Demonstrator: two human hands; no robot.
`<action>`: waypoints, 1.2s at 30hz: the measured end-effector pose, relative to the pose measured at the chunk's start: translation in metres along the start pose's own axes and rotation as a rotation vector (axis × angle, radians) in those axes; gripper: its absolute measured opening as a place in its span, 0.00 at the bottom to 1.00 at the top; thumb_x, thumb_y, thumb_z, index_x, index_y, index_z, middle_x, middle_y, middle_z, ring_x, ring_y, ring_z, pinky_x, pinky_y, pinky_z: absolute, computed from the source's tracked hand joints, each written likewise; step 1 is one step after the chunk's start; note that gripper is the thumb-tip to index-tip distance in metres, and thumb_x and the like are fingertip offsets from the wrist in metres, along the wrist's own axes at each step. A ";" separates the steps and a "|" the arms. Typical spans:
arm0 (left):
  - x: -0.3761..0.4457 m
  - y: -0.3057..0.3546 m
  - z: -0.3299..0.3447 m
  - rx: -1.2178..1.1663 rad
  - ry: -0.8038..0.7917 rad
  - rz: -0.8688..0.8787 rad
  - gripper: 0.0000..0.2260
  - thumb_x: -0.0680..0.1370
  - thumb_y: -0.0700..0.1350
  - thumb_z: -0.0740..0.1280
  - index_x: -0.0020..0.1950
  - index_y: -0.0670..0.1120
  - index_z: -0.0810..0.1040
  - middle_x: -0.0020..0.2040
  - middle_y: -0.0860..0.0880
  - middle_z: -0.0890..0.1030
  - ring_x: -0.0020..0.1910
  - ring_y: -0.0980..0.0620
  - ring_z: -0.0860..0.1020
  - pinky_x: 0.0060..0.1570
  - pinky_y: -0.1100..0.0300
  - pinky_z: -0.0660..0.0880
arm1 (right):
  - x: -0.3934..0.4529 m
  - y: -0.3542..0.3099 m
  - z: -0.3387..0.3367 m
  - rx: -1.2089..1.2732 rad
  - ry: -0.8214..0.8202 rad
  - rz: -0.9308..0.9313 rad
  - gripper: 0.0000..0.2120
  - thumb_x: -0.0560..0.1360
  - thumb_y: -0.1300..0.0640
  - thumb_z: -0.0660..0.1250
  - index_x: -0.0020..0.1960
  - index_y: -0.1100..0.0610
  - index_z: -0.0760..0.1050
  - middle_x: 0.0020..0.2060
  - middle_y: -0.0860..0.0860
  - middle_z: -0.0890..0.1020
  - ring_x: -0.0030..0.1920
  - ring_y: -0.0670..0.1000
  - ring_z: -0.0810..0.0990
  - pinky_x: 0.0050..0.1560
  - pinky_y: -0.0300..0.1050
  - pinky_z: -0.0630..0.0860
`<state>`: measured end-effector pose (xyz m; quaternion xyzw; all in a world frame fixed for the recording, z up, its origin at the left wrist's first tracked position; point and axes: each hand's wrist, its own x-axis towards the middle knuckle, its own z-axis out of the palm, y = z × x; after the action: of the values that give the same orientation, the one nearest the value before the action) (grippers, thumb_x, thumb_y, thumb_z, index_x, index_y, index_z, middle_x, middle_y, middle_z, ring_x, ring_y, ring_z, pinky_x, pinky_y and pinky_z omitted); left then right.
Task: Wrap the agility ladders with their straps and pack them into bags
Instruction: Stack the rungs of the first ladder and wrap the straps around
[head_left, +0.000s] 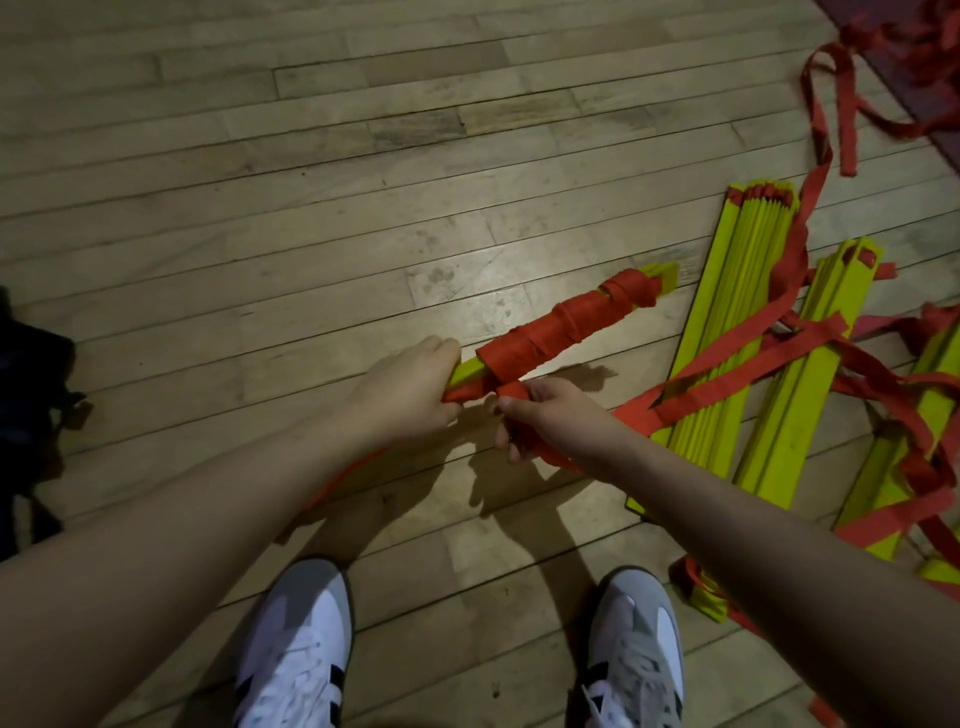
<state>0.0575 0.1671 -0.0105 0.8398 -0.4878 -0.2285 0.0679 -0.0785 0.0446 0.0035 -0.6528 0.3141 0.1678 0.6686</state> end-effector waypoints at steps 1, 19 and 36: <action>-0.002 -0.001 0.002 -0.007 0.017 0.048 0.14 0.74 0.48 0.69 0.48 0.49 0.63 0.48 0.49 0.70 0.47 0.48 0.73 0.39 0.56 0.68 | 0.000 0.000 0.000 0.000 -0.010 -0.005 0.07 0.82 0.60 0.58 0.52 0.63 0.72 0.34 0.55 0.81 0.31 0.50 0.78 0.33 0.40 0.75; -0.014 0.001 -0.012 -0.252 -0.080 -0.027 0.20 0.74 0.49 0.72 0.61 0.46 0.69 0.51 0.48 0.74 0.50 0.49 0.74 0.49 0.53 0.73 | -0.010 0.000 0.006 -0.025 -0.008 0.012 0.08 0.83 0.59 0.57 0.50 0.63 0.71 0.33 0.55 0.81 0.31 0.52 0.80 0.35 0.42 0.78; -0.011 0.012 -0.046 -0.339 -0.043 -0.145 0.18 0.77 0.46 0.68 0.63 0.48 0.64 0.49 0.47 0.78 0.44 0.50 0.77 0.45 0.53 0.75 | -0.010 -0.028 0.015 0.133 0.092 -0.111 0.13 0.83 0.57 0.55 0.48 0.62 0.74 0.30 0.55 0.78 0.28 0.50 0.76 0.31 0.40 0.76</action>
<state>0.0643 0.1656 0.0383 0.8442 -0.3819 -0.3296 0.1812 -0.0657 0.0584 0.0308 -0.6302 0.3184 0.0789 0.7037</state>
